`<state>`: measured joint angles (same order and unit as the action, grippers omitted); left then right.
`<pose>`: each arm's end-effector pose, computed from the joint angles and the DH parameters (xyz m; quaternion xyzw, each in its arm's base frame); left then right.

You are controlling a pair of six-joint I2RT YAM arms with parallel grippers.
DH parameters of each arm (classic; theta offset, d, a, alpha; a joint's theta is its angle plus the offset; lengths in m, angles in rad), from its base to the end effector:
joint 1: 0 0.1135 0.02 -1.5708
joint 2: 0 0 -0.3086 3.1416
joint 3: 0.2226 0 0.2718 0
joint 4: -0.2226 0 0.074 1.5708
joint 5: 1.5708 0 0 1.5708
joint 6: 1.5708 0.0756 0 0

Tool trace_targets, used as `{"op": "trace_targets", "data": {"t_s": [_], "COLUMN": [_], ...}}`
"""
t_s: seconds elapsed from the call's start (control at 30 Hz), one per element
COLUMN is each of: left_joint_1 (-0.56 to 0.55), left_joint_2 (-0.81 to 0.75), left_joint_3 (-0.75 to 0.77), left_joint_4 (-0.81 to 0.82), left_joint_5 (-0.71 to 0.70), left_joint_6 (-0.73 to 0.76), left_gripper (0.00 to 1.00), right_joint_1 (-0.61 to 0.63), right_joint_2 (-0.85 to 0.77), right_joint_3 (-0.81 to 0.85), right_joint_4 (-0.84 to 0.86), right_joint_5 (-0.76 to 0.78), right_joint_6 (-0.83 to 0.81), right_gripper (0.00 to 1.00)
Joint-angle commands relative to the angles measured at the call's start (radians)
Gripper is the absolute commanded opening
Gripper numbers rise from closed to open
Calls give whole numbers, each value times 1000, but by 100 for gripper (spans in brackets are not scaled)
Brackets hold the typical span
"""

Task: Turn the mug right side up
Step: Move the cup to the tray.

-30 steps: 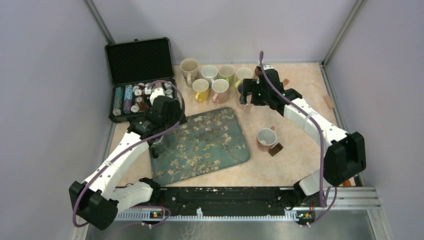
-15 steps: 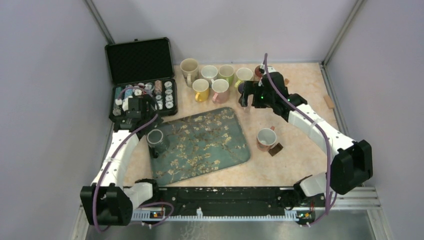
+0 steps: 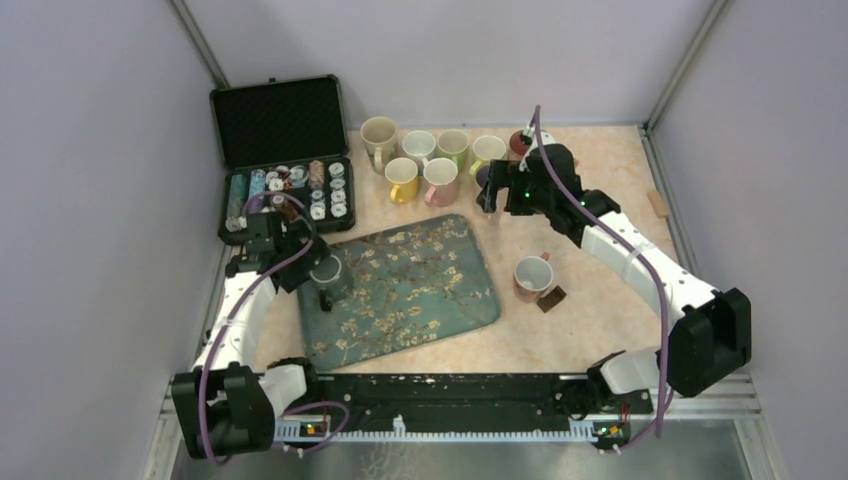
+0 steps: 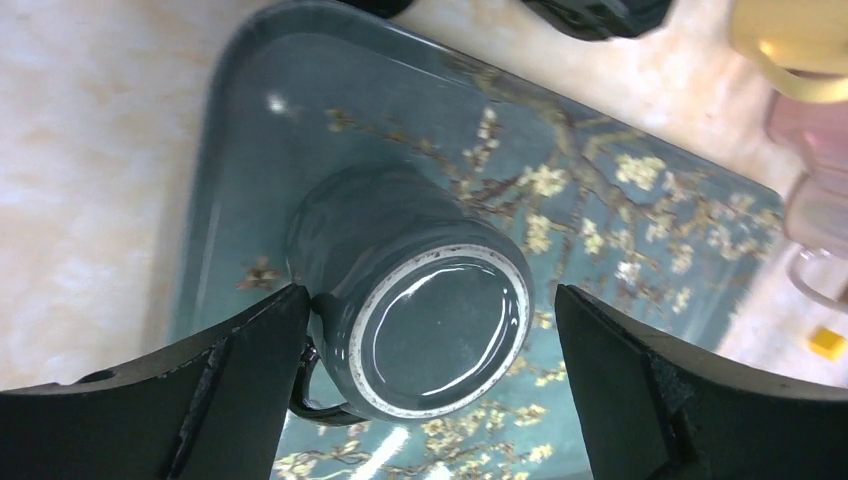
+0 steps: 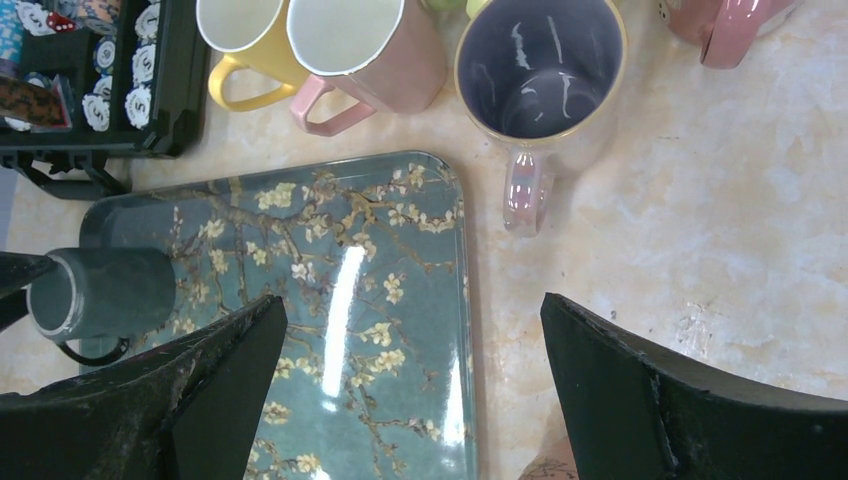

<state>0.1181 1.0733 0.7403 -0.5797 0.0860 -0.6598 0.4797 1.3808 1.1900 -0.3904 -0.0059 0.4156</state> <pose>0.2333 0.0211 0.2366 -0.3457 0.8801 -0.1256 0.3002 0.3178 0.1658 0.3431 -0.0296 0.8796 0.2079 0.4269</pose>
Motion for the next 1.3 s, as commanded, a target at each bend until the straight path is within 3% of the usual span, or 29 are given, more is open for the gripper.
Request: {"op": "trace_targets", "data": {"t_s": [0.0,0.33,0.87,0.97,1.27], "left_joint_1": [-10,-297,-638,-666,-700], "left_joint_2": [-12,18,96,130,174], "left_joint_3": [-10,14,84,95,83], "left_joint_4": [101,94,-18,-23,-10], "left_joint_5": [188,27,-325,-358,-373], "left_joint_6": [-1,-26,-32,-27,-39], "left_gripper": [99,99,98,93,65], "right_joint_1": [-5,-4,-5,-4,-5], "right_joint_2": [-53,-74,-94,-96,-101], "right_joint_3": [-17,-22,-36,-37,-47], "right_joint_4": [31,21,28,31,36], "right_joint_5": [-1,3,3,3,3], "right_joint_6": [2,8,14,14,15], "right_gripper": [99,99,99,99,99]}}
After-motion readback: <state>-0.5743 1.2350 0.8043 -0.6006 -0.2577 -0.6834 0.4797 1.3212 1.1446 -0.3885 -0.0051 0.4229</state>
